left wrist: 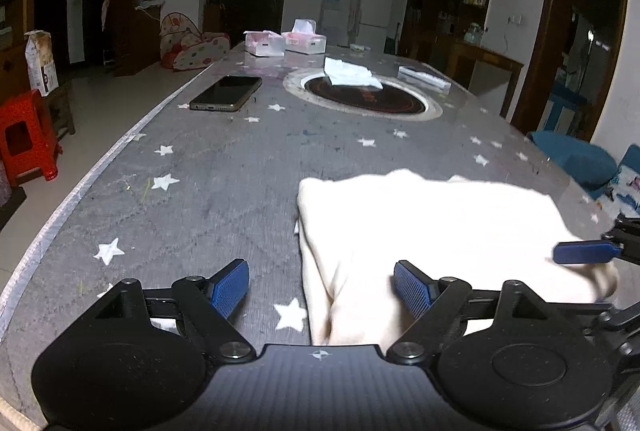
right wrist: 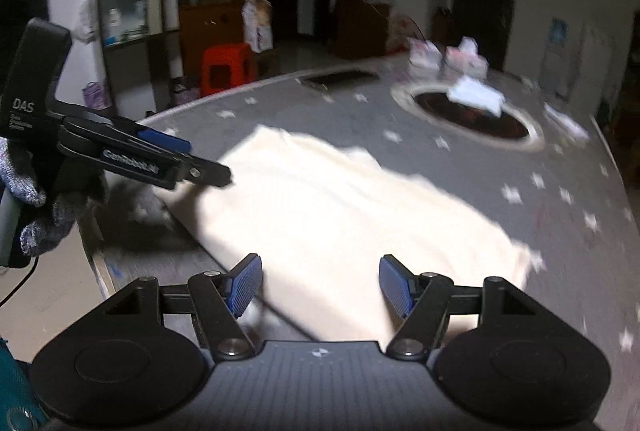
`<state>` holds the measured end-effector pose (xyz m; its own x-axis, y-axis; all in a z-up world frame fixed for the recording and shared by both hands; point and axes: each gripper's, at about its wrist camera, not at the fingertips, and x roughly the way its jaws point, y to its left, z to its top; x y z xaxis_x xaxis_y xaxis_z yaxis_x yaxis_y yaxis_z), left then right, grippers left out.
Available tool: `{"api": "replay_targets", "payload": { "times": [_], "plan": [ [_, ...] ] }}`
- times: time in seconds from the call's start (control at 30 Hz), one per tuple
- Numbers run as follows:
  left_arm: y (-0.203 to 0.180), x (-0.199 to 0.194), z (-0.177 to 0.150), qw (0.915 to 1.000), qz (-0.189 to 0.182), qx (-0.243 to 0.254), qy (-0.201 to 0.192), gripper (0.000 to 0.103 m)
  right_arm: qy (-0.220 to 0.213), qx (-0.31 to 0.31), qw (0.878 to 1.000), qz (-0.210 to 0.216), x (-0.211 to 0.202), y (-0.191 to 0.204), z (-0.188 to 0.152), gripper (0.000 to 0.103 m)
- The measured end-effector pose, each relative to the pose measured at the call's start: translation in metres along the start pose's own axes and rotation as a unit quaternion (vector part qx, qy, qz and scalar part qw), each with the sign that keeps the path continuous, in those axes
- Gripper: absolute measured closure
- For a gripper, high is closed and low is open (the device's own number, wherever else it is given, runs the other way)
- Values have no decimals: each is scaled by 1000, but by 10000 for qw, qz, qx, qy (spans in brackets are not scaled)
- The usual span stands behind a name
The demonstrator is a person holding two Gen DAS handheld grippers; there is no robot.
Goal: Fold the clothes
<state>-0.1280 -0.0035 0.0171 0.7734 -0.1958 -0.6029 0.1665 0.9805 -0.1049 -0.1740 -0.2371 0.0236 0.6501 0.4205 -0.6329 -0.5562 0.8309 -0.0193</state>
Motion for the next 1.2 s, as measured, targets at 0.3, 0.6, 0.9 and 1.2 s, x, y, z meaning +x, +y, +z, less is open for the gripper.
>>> {"api": "replay_targets", "payload": {
  "times": [0.3,0.6,0.9,1.2],
  "plan": [
    [6,-4,-3,10000,69,-60,10,21,-101,201,9997,63,-14,-13,-4,46],
    [6,-5,-5,10000,56,-64,24,21,-51,472,9987,158,-13,-19,-6,75],
    [8,-4,-7,9999,88,-81,66,21,52,261,9993,255,7,-8,-5,89],
    [28,-13,3,9993,165,-332,-111,24,-56,-787,9947,657,9,29,26,69]
  ]
}}
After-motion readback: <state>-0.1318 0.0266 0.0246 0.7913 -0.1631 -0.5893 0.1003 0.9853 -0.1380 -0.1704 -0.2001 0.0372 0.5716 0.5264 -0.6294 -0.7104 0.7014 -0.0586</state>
